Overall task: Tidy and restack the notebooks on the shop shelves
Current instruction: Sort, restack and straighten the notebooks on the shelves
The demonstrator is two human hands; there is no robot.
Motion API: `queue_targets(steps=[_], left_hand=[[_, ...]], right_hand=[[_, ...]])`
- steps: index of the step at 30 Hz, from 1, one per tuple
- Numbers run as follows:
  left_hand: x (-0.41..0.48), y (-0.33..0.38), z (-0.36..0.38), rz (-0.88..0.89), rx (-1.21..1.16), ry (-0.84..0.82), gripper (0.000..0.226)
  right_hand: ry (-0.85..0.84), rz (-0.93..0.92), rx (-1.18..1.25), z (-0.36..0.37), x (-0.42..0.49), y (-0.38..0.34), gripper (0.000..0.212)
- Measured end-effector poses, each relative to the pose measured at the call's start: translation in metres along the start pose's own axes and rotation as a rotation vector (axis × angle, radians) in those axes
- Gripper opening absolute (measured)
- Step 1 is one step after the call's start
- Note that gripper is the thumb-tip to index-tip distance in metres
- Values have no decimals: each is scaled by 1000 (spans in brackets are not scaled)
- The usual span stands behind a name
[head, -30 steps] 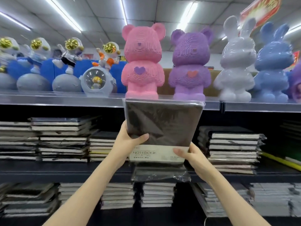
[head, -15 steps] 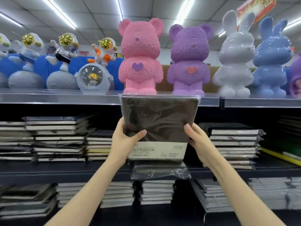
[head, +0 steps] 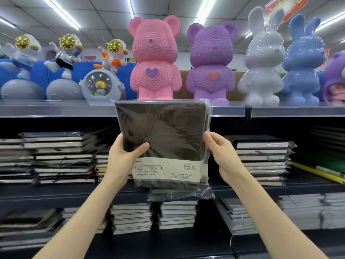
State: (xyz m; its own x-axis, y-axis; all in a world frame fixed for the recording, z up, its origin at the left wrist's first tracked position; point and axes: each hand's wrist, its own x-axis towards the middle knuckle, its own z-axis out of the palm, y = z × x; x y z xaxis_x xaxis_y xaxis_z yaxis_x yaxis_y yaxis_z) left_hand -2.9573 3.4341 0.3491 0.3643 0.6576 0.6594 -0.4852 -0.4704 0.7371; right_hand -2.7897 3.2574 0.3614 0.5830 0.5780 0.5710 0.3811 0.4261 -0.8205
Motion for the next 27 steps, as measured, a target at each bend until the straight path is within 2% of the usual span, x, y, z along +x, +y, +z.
queue_targets(steps=[10, 15, 16, 18, 20, 23, 27], left_hand=[[-2, 5, -1, -21, -2, 2, 41], [-2, 4, -1, -11, -17, -5, 39], [-2, 4, -1, -10, -22, -10, 39], [-2, 2, -4, -11, -36, -6, 41], [-3, 1, -10, -10, -52, 11, 42], [-2, 1, -15, -12, -62, 12, 48], [-5, 3, -16, -22, -73, -4, 52]], right_hand=[[81, 27, 92, -6, 5, 1, 42], [123, -54, 47, -22, 6, 3, 11], [134, -80, 38, -22, 5, 4, 11], [120, -129, 68, -23, 1, 4, 24], [29, -168, 40, -26, -2, 5, 34], [-27, -149, -77, -23, -4, 6, 22], [79, -178, -36, -16, -7, 6, 15]])
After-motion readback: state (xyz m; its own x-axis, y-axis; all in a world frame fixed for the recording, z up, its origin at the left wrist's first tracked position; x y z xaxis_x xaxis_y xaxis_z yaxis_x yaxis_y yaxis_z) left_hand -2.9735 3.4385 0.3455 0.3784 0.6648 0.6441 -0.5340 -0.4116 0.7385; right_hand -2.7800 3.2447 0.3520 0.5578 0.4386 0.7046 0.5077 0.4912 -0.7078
